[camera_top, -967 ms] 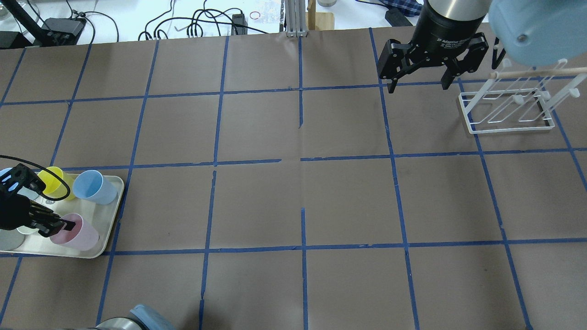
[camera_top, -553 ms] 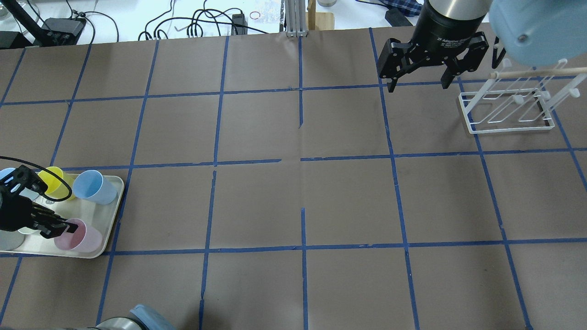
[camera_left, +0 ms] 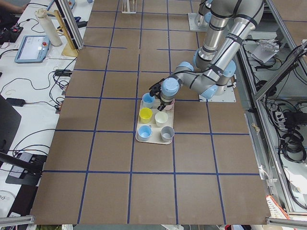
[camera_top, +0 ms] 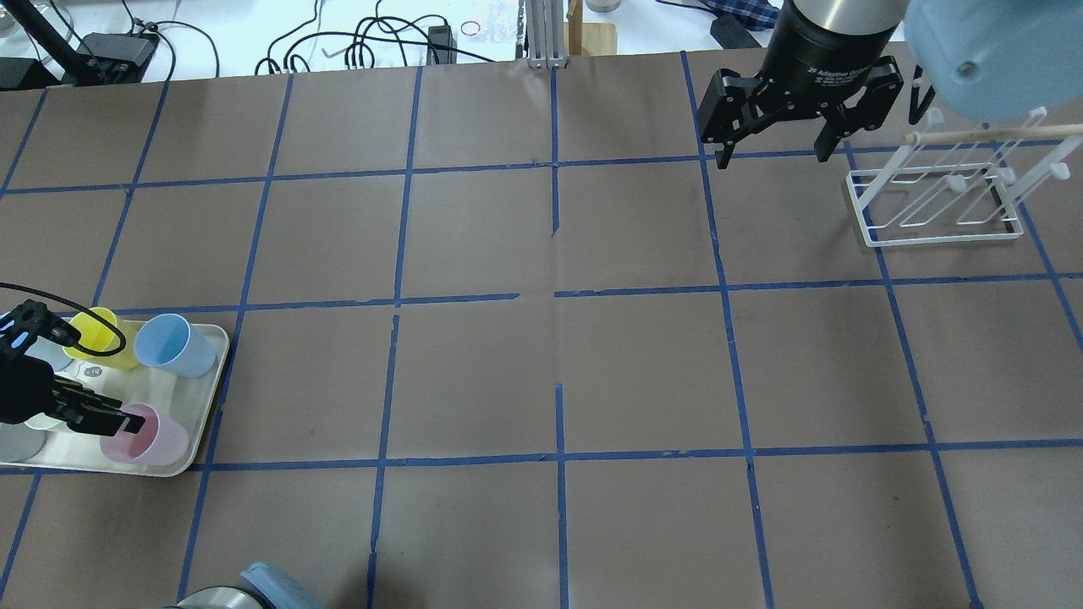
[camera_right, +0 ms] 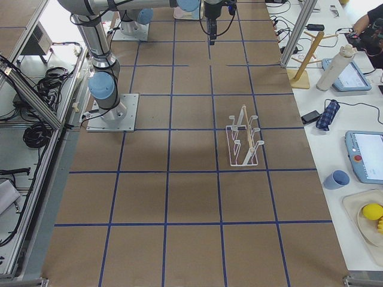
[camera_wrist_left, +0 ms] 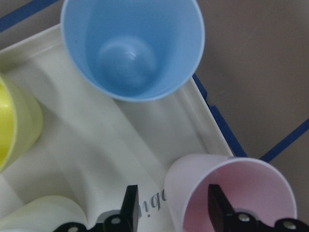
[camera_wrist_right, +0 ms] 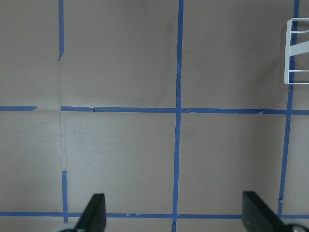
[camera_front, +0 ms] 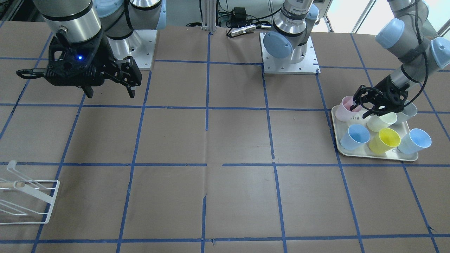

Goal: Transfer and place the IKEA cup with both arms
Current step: 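Open the left gripper to release the pink cup on the tray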

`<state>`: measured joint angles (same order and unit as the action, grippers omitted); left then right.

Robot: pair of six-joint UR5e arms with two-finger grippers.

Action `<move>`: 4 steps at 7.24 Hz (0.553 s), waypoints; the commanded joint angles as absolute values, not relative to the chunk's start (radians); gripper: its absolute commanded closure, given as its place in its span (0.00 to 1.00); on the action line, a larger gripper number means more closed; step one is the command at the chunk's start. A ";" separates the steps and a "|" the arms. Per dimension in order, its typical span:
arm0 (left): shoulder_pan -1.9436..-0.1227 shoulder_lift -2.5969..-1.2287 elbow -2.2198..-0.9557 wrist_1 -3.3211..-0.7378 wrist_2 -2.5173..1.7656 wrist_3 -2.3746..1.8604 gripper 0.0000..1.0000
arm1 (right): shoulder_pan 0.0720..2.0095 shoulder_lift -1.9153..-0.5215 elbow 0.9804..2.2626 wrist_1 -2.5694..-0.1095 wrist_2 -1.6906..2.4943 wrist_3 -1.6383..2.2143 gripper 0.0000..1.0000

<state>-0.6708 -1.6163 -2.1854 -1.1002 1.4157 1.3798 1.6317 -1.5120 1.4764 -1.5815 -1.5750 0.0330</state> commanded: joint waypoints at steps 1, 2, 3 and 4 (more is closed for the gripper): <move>-0.680 -1.576 -2.155 -1.156 1.416 1.313 0.30 | 1.632 -1.513 1.477 -1.582 -1.569 0.032 0.00; -0.681 -1.560 -2.107 -1.230 1.416 1.309 0.30 | 1.632 -1.513 1.474 -1.582 -1.566 0.034 0.00; -0.692 -1.546 -2.044 -1.315 1.411 1.242 0.28 | 1.632 -1.513 1.474 -1.582 -1.566 0.034 0.00; -0.754 -1.517 -1.979 -1.383 1.413 1.179 0.26 | 1.632 -1.513 1.473 -1.582 -1.569 0.032 0.00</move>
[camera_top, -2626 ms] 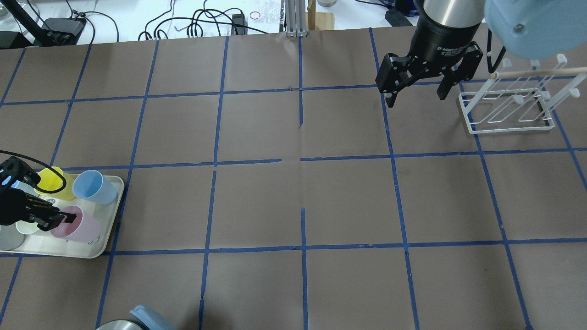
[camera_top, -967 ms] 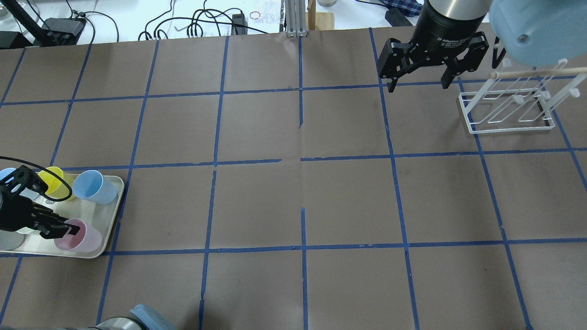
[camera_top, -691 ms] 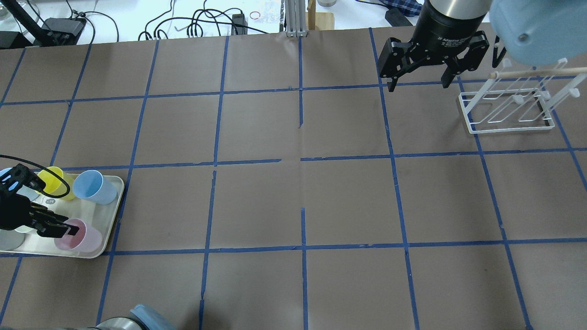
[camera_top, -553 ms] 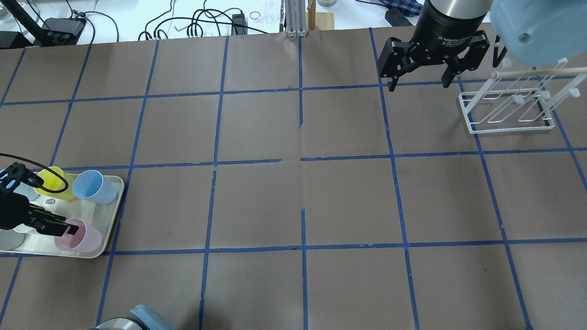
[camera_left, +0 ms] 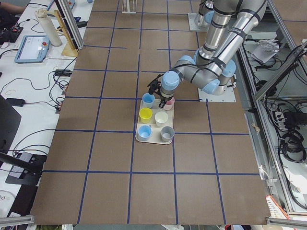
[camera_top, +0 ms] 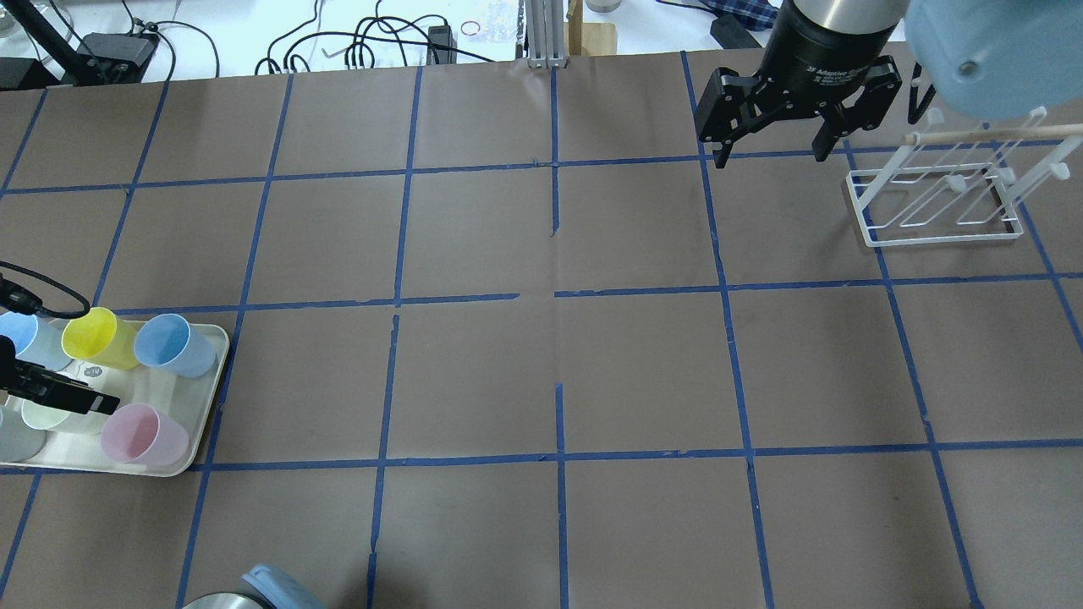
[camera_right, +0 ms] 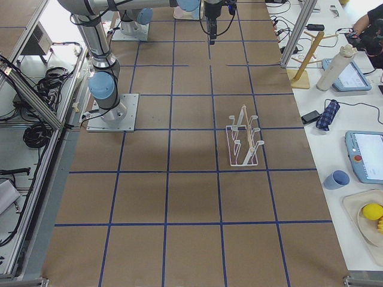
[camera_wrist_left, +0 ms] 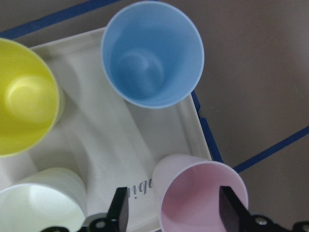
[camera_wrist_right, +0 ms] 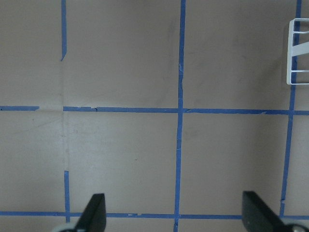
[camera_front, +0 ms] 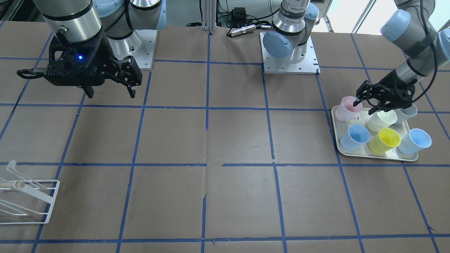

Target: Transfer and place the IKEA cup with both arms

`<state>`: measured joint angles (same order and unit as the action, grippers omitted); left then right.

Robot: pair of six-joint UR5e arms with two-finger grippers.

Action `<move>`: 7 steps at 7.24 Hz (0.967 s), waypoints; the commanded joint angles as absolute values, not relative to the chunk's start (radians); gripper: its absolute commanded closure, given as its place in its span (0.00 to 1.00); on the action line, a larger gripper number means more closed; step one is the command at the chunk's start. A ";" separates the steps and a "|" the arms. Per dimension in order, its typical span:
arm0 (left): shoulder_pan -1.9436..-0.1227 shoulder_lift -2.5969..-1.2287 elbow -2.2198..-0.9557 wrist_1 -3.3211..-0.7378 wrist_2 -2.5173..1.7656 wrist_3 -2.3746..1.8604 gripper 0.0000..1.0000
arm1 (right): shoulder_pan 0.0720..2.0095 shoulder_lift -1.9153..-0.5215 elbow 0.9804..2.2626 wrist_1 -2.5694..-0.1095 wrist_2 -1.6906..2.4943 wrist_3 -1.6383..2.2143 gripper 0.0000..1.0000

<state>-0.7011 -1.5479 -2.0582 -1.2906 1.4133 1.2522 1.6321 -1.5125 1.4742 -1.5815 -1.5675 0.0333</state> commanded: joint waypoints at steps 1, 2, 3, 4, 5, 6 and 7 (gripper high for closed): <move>-0.832 -1.488 -1.917 -1.473 1.433 1.087 0.22 | 1.632 -1.513 1.473 -1.582 -1.569 0.034 0.00; -0.921 -1.458 -1.861 -1.539 1.437 0.949 0.18 | 1.632 -1.513 1.473 -1.582 -1.572 0.035 0.00; -1.021 -1.435 -1.820 -1.561 1.453 0.823 0.10 | 1.632 -1.513 1.473 -1.582 -1.571 0.035 0.00; -1.137 -1.418 -1.784 -1.578 1.494 0.663 0.05 | 1.632 -1.513 1.474 -1.582 -1.572 0.035 0.00; -1.260 -1.408 -1.770 -1.594 1.499 0.471 0.00 | 1.632 -1.513 1.474 -1.582 -1.568 0.037 0.00; -1.373 -1.410 -1.741 -1.594 1.506 0.298 0.00 | 1.632 -1.513 1.473 -1.582 -1.569 0.035 0.00; -1.463 -1.429 -1.680 -1.598 1.543 0.206 0.00 | 1.632 -1.513 1.473 -1.582 -1.568 0.035 0.00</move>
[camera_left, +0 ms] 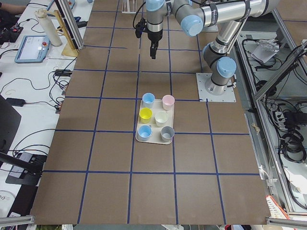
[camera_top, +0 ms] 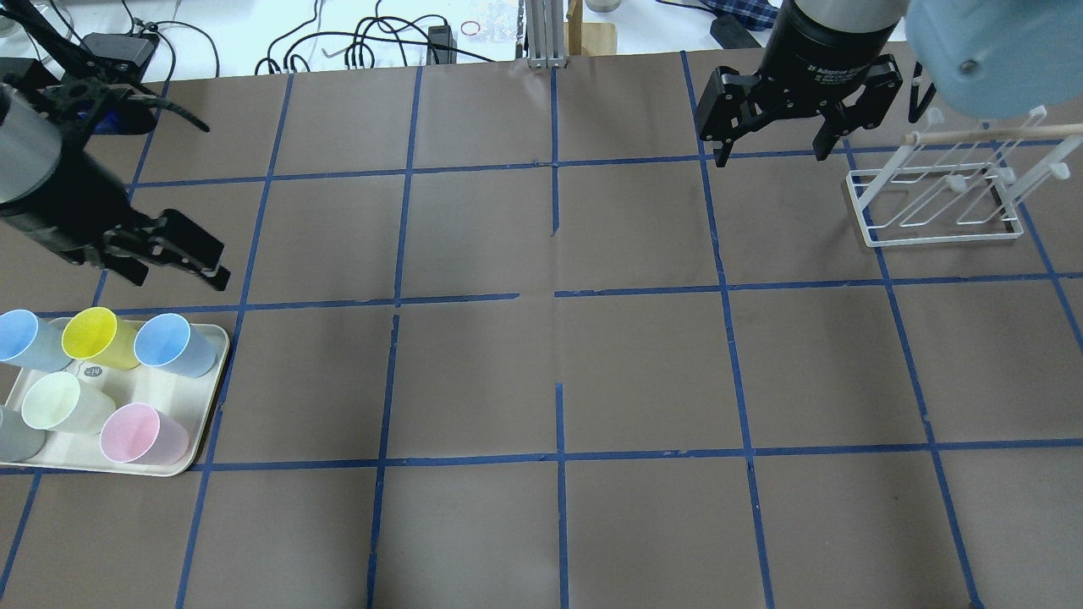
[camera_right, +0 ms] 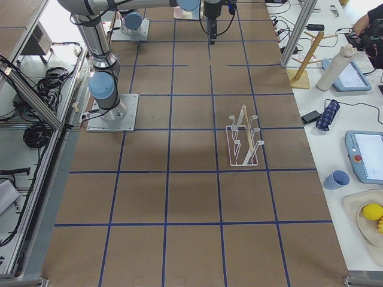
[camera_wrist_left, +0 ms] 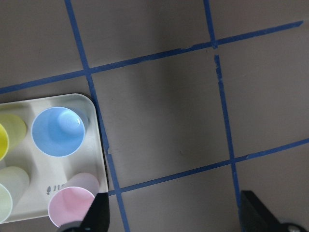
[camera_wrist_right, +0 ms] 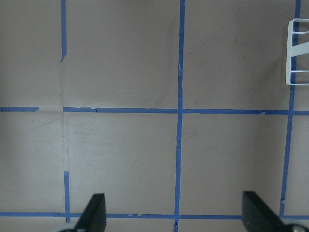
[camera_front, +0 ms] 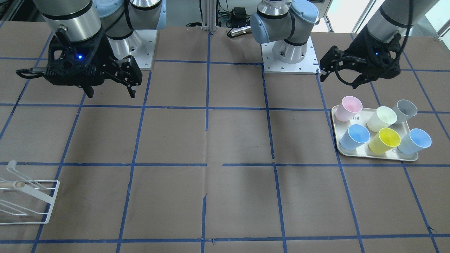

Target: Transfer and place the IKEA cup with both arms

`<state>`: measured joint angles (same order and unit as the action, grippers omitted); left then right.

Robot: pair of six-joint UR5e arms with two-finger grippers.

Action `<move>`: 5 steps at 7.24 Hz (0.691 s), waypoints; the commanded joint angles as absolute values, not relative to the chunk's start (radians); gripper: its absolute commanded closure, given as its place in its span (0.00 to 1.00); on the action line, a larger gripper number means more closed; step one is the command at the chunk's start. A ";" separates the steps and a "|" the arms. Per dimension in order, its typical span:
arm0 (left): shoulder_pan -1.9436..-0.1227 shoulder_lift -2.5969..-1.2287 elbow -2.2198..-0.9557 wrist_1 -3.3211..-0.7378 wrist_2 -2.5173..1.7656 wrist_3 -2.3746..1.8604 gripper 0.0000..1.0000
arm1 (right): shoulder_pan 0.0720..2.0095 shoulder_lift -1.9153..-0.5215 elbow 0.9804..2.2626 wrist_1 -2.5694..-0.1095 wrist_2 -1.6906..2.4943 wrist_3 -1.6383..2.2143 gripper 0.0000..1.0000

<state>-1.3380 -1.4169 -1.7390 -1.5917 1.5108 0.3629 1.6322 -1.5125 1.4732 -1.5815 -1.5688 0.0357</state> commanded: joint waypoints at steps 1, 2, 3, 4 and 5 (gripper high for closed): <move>-1.524 -1.446 -1.622 -1.638 1.543 0.093 0.00 | 1.632 -1.513 1.471 -1.582 -1.568 0.035 0.00; -1.537 -1.465 -1.574 -1.646 1.566 0.071 0.00 | 1.632 -1.513 1.471 -1.582 -1.568 0.035 0.00; -1.537 -1.497 -1.548 -1.646 1.587 0.069 0.00 | 1.632 -1.513 1.471 -1.582 -1.566 0.035 0.00; -1.537 -1.537 -1.536 -1.631 1.589 0.072 0.00 | 1.632 -1.513 1.471 -1.582 -1.566 0.035 0.00; -1.537 -1.570 -1.516 -1.596 1.582 0.072 0.00 | 1.632 -1.513 1.470 -1.582 -1.569 0.035 0.00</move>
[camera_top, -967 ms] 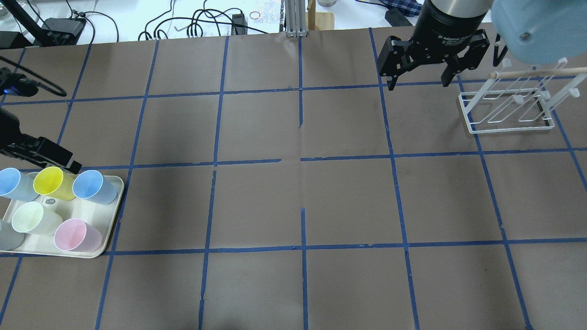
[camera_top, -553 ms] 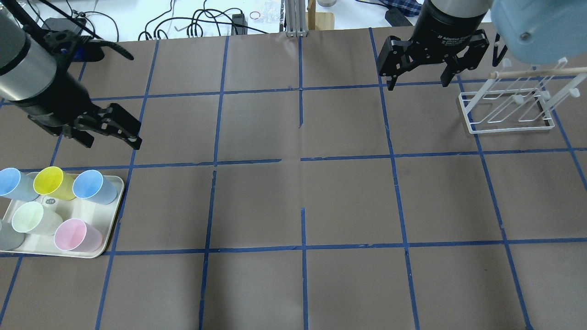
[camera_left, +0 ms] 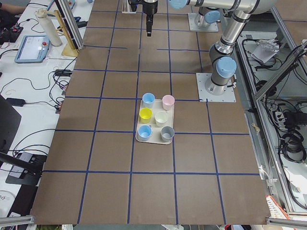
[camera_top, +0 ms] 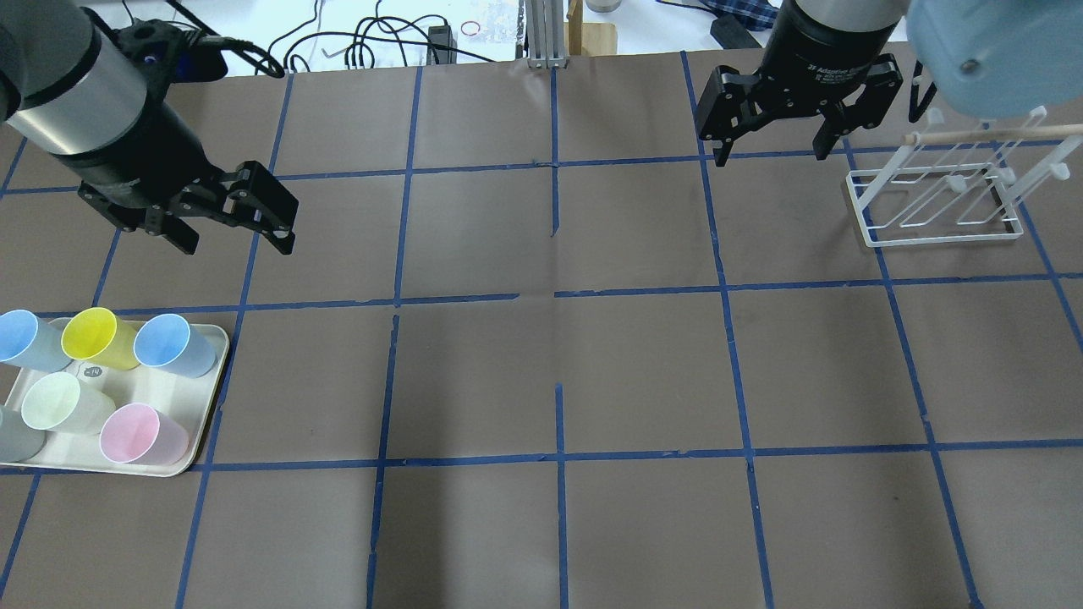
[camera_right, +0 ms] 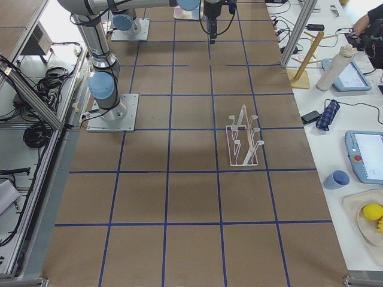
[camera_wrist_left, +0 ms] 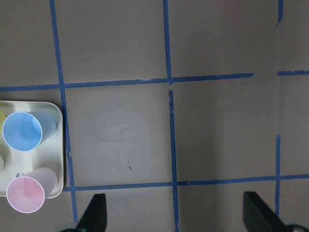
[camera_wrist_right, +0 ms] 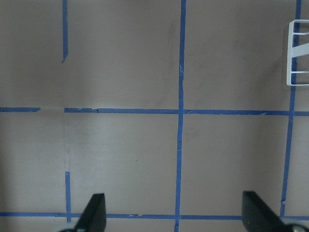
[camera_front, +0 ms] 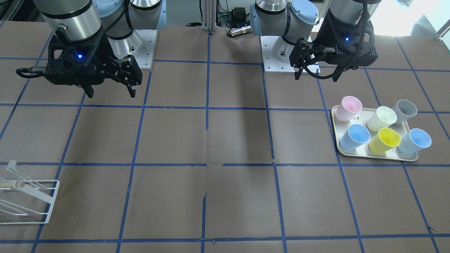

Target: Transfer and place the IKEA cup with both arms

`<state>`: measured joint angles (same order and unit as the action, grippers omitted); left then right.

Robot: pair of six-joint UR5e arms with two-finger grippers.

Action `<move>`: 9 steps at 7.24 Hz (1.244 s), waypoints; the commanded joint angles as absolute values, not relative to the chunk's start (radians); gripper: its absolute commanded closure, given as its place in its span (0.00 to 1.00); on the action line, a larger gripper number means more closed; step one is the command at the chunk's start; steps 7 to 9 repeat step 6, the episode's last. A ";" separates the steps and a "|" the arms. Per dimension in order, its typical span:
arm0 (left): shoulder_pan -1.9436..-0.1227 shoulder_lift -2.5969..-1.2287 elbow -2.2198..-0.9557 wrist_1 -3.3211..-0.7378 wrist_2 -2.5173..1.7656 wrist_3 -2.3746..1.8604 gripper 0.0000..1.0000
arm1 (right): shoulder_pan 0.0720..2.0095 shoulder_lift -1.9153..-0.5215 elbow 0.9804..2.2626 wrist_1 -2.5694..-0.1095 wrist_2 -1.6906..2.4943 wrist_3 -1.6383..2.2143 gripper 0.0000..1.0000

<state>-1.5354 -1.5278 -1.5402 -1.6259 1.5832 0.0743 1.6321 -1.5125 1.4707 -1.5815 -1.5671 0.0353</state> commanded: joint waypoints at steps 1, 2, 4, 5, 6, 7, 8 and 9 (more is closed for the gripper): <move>-1.537 -1.594 -1.473 -1.601 1.585 0.071 0.00 | 1.632 -1.513 1.470 -1.582 -1.571 0.035 0.00; -1.537 -1.612 -1.448 -1.611 1.583 0.072 0.00 | 1.632 -1.513 1.470 -1.582 -1.569 0.035 0.00; -1.548 -1.601 -1.473 -1.617 1.579 0.075 0.00 | 1.632 -1.513 1.470 -1.582 -1.572 0.034 0.00; -1.548 -1.591 -1.479 -1.617 1.582 0.080 0.00 | 1.632 -1.511 1.470 -1.582 -1.572 0.034 0.00; -1.546 -1.594 -1.476 -1.618 1.585 0.080 0.00 | 1.632 -1.511 1.470 -1.582 -1.572 0.034 0.00; -1.546 -1.594 -1.476 -1.618 1.585 0.080 0.00 | 1.632 -1.511 1.470 -1.582 -1.572 0.034 0.00; -1.546 -1.594 -1.476 -1.618 1.585 0.080 0.00 | 1.632 -1.511 1.470 -1.582 -1.572 0.034 0.00; -1.546 -1.594 -1.476 -1.618 1.585 0.080 0.00 | 1.632 -1.511 1.470 -1.582 -1.572 0.034 0.00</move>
